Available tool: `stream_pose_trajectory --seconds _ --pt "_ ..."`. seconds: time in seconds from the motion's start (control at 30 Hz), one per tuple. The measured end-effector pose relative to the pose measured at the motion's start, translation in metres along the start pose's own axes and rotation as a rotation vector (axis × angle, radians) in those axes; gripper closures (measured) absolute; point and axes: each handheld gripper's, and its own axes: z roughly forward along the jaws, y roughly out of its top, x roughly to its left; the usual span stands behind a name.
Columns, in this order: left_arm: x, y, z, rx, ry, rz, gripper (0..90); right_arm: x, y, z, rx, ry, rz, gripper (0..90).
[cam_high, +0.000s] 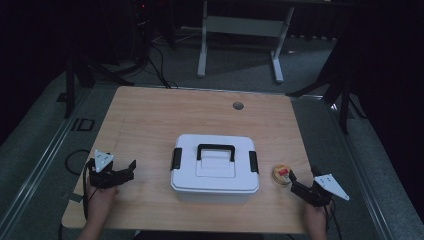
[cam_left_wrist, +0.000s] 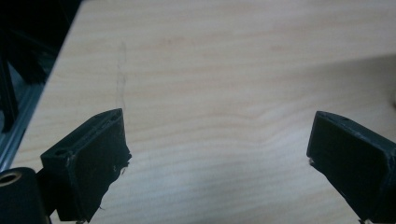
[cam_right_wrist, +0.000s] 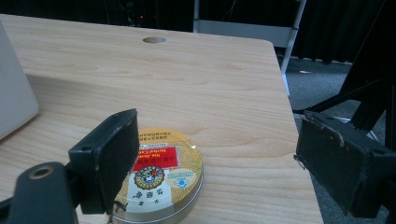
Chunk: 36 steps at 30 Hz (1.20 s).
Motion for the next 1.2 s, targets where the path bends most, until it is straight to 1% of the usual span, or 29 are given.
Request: stream_pose_trajectory --seconds 0.03,0.1,0.13,0.2,0.23,0.3,0.33,0.37,0.4,0.43,0.47,0.5,0.53,0.6,0.63,0.67,0.7,0.73,0.77,0.8,0.9,0.97,1.0,1.03,1.07,1.1,1.13,1.17,1.2 --pt "0.001 0.002 0.002 0.052 -0.026 0.014 4.4 0.000 0.000 0.000 0.000 0.000 0.000 12.9" --pt "0.001 0.002 0.002 0.052 -0.026 0.014 4.4 0.000 0.000 0.000 0.001 -0.001 -0.001 12.9" --pt "0.002 0.005 0.007 0.160 -0.077 0.042 4.4 0.000 0.000 0.000 0.003 -0.002 -0.001 12.9" --pt "0.003 0.007 0.009 0.201 -0.098 0.068 4.4 0.000 0.000 0.000 0.003 -0.001 -0.002 13.0" --pt "0.003 0.009 0.009 0.224 -0.096 0.088 4.4 0.000 0.000 0.000 0.003 -0.001 -0.003 12.9" --pt "0.004 0.012 0.009 0.244 -0.103 0.126 4.4 0.000 0.000 0.000 0.004 0.001 -0.002 13.0" --pt "0.004 0.012 0.009 0.244 -0.103 0.126 4.4 0.000 0.000 0.000 0.004 0.000 -0.003 12.9" --pt "0.006 0.016 0.008 0.269 -0.115 0.143 4.4 0.000 0.000 0.000 0.004 0.001 -0.004 13.0" --pt "0.007 0.017 0.008 0.278 -0.129 0.153 4.4 0.000 0.000 0.000 0.005 0.001 -0.004 13.0" --pt "0.007 0.017 0.008 0.278 -0.129 0.153 4.4 0.000 0.000 0.000 0.005 0.001 -0.004 13.0" --pt "0.008 0.020 0.008 0.296 -0.167 0.188 4.4 0.001 0.000 0.000 0.006 0.002 -0.005 12.9" --pt "0.008 0.020 0.008 0.296 -0.167 0.188 4.4 0.001 0.000 0.000 0.006 0.002 -0.005 12.9" --pt "0.008 0.021 0.008 0.323 -0.223 0.247 4.4 0.000 0.000 0.000 0.006 0.004 -0.005 13.0" --pt "0.007 0.021 0.010 0.367 -0.258 0.293 4.4 0.000 0.000 0.000 0.006 0.005 -0.005 13.0" --pt "0.008 0.021 0.011 0.386 -0.288 0.315 4.4 0.000 0.000 0.000 0.006 0.006 -0.006 13.0" --pt "0.008 0.021 0.011 0.386 -0.288 0.315 4.4 0.000 0.000 0.000 0.006 0.006 -0.007 13.0" --pt "0.008 0.020 0.013 0.443 -0.350 0.350 4.4 0.000 0.000 0.000 0.006 0.007 -0.008 13.0" --pt "0.008 0.019 0.013 0.450 -0.369 0.371 4.4 0.000 0.000 0.000 0.006 0.008 -0.008 13.0" --pt "0.008 0.019 0.013 0.448 -0.389 0.404 4.4 0.000 0.000 0.000 0.007 0.008 -0.008 13.0" --pt "0.007 0.019 0.012 0.459 -0.409 0.447 4.4 0.000 0.000 0.000 0.007 0.008 -0.008 13.0" --pt "0.006 0.019 0.010 0.498 -0.476 0.508 4.4 0.001 0.000 0.000 0.007 0.007 -0.011 13.0" --pt "0.003 0.019 0.008 0.544 -0.511 0.591 4.4 0.001 0.000 0.001 0.009 0.007 -0.012 13.0" --pt "0.002 0.018 0.007 0.563 -0.522 0.625 4.4 0.001 0.000 0.001 0.009 0.006 -0.013 13.0" --pt "0.001 0.019 0.005 0.579 -0.542 0.649 4.4 0.001 0.000 0.001 0.010 0.006 -0.013 13.0" --pt "-0.001 0.019 0.004 0.588 -0.564 0.662 4.4 0.001 0.000 0.001 0.010 0.005 -0.013 13.0" --pt "-0.001 0.019 0.004 0.588 -0.564 0.662 4.4 0.001 0.000 0.001 0.011 0.005 -0.013 13.0" --pt "-0.002 0.021 0.002 0.624 -0.584 0.700 4.3 0.001 0.000 0.001 0.011 0.004 -0.014 13.0" --pt "-0.002 0.021 0.002 0.624 -0.584 0.700 4.4 0.001 0.000 0.001 0.011 0.004 -0.014 13.0" --pt "-0.005 0.024 0.000 0.643 -0.595 0.749 4.4 0.001 0.000 0.001 0.011 0.003 -0.015 13.0"
